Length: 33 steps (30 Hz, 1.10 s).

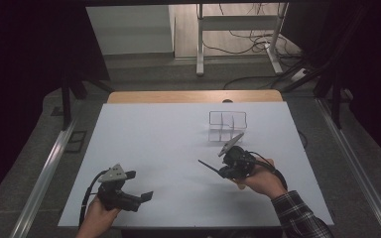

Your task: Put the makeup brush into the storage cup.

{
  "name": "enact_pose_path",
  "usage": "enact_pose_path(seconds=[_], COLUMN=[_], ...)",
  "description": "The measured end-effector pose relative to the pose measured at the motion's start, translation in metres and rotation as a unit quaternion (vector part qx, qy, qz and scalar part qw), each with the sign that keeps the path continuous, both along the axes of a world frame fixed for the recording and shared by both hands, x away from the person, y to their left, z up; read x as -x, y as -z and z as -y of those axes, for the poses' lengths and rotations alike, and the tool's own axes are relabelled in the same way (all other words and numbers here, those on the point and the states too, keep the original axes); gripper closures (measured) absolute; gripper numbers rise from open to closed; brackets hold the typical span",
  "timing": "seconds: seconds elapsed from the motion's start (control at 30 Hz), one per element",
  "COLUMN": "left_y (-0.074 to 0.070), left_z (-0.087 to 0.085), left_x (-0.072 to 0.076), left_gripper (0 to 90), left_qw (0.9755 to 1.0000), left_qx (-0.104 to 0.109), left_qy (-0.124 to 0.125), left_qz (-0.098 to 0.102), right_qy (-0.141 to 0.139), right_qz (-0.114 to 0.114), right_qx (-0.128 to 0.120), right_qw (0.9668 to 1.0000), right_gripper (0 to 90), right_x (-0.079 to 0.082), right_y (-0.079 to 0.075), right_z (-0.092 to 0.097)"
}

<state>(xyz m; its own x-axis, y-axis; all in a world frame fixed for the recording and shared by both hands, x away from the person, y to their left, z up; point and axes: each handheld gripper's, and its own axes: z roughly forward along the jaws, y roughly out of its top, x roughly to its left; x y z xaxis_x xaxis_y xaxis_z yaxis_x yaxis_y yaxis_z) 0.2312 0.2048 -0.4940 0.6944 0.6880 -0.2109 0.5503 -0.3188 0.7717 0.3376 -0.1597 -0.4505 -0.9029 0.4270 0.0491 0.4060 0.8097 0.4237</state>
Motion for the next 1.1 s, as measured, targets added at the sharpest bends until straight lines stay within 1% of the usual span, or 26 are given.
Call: enact_pose_path(seconds=[0.17,0.27,0.33,0.43,0.53,0.6,0.63,0.7,0.73,0.77,0.8,0.93,1.0,1.07,1.1], left_y=[0.0,0.0,0.0,-0.001,-0.001,-0.002,-0.002,-0.002,-0.002,-0.002,-0.002,-0.003,-0.003,-0.003,-0.003], left_z=[0.014,0.027,0.033,0.042,0.05,0.055,0.059,0.064,0.067,0.069,0.072,0.079,0.082,0.086,0.088], left_x=[-0.008,-0.011,-0.013,-0.016,-0.02,-0.023,-0.025,-0.027,-0.028,-0.029,-0.03,-0.033,-0.035,-0.036,-0.037], left_gripper=[0.0,0.0,0.0,0.0,0.0,0.0,0.0,0.0,0.0,0.0,0.0,0.0,0.0,0.2,0.5], left_qw=[0.9993,0.9976,0.9965,0.9952,0.9941,0.9928,0.992,0.991,0.9903,0.989,0.9893,0.9873,0.986,0.9853,0.9844], left_qx=[-0.037,-0.069,-0.082,-0.093,-0.097,-0.102,-0.105,-0.109,-0.112,-0.118,-0.116,-0.123,-0.128,-0.13,-0.133], left_qy=[0.003,0.005,0.015,0.029,0.048,0.062,0.07,0.077,0.082,0.088,0.088,0.099,0.105,0.109,0.113], left_qz=[0.0,0.007,0.01,0.007,0.004,0.001,0.003,0.005,0.008,0.011,0.011,0.018,0.02,0.022,0.023], right_qy=[-0.004,-0.01,-0.015,-0.024,-0.034,-0.039,-0.041,-0.046,-0.048,-0.05,-0.053,-0.062,-0.067,-0.073,-0.076], right_qz=[-0.006,-0.009,-0.011,-0.016,-0.019,-0.022,-0.023,-0.025,-0.025,-0.026,-0.029,-0.032,-0.036,-0.04,-0.041], right_qx=[-0.003,0.0,0.001,0.006,0.011,0.016,0.018,0.019,0.019,0.021,0.021,0.024,0.028,0.028,0.03], right_qw=[1.0,0.9999,0.9998,0.9996,0.9992,0.9988,0.9988,0.9985,0.9984,0.9982,0.998,0.9973,0.9967,0.9961,0.9958], right_gripper=[83.8,83.8,83.8,83.8,83.8,83.8,83.8,83.8,83.8,83.8,83.8,83.8,83.8,83.8,83.8], right_x=[0.0,0.0,0.0,0.0,0.001,0.002,0.003,0.003,0.004,0.004,0.005,0.007,0.008,0.01,0.01], right_y=[-0.004,-0.006,-0.007,-0.006,-0.005,-0.005,-0.006,-0.006,-0.007,-0.007,-0.007,-0.008,-0.008,-0.008,-0.007], right_z=[-0.002,-0.003,-0.003,-0.006,-0.009,-0.012,-0.012,-0.015,-0.015,-0.016,-0.018,-0.022,-0.025,-0.028,-0.03])
